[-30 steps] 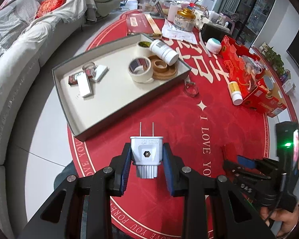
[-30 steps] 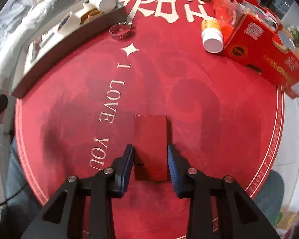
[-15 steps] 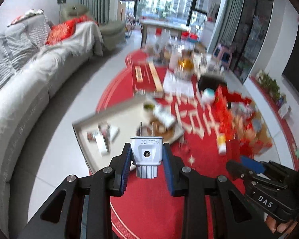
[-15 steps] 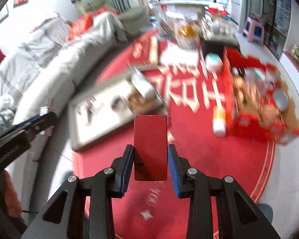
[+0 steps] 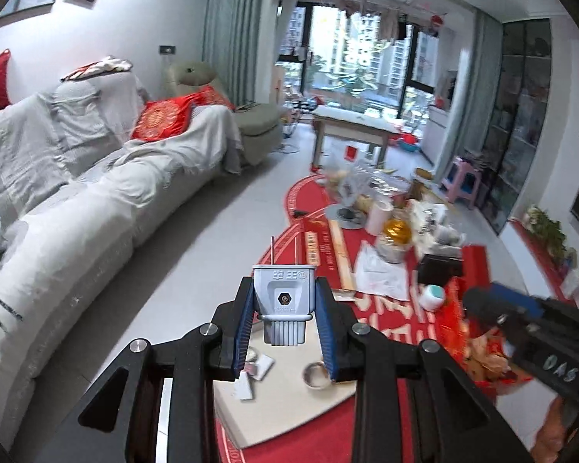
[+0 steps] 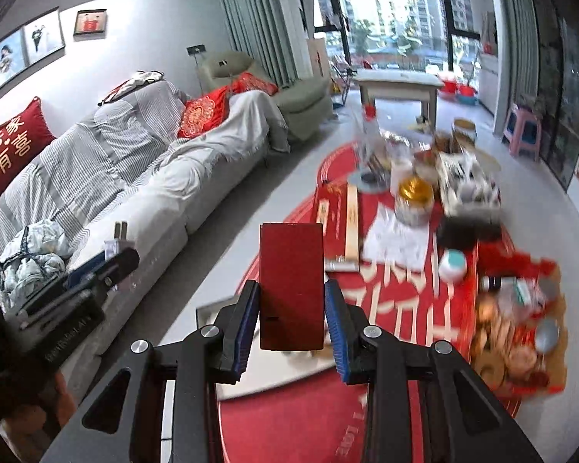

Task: Organize rigid objects
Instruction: 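Lift and carry plug in left tool while right tool carries red block over tray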

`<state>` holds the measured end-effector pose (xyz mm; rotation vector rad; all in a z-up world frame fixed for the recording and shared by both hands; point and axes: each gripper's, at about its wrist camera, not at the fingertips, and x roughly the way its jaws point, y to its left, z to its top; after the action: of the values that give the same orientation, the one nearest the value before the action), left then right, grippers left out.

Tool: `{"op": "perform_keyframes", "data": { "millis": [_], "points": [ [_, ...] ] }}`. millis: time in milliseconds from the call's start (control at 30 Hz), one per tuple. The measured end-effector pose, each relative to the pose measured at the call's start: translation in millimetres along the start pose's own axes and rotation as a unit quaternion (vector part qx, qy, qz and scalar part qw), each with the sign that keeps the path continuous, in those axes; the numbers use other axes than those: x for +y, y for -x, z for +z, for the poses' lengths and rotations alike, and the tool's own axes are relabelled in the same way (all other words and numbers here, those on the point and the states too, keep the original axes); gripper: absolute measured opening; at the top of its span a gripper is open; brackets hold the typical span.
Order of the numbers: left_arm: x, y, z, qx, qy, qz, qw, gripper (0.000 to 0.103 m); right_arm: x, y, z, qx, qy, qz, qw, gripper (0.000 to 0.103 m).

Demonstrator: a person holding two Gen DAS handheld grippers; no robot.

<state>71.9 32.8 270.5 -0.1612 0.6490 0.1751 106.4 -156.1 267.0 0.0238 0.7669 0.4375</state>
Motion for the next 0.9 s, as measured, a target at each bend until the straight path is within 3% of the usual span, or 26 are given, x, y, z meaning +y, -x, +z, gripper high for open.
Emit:
{"op": "perform_keyframes", "data": {
  "millis": [167, 400, 600, 900],
  "points": [
    [15.8, -60.0, -23.3, 0.060, 0.014, 0.032, 0.9976, 0.033, 12.2, -41.9, 10.7, 0.029, 0.011, 0.001, 1.000, 0.035],
    [30.1, -135.5, -68.6, 0.139, 0.027, 0.054, 0.9884, 0.033, 14.1, -126.3, -12.8, 0.107, 0.011, -0.006, 0.994, 0.035],
    [32.2, -175.4, -92.7, 0.176, 0.025, 0.064, 0.9819, 0.033, 7.7, -187.6, -31.3, 0.165, 0.005, -0.018, 0.986, 0.035],
    [33.2, -215.8, -109.7, 0.214, 0.023, 0.073, 0.9738, 0.033, 7.7, -235.9, -46.1, 0.206, 0.009, -0.021, 0.978, 0.035]
  ]
}}
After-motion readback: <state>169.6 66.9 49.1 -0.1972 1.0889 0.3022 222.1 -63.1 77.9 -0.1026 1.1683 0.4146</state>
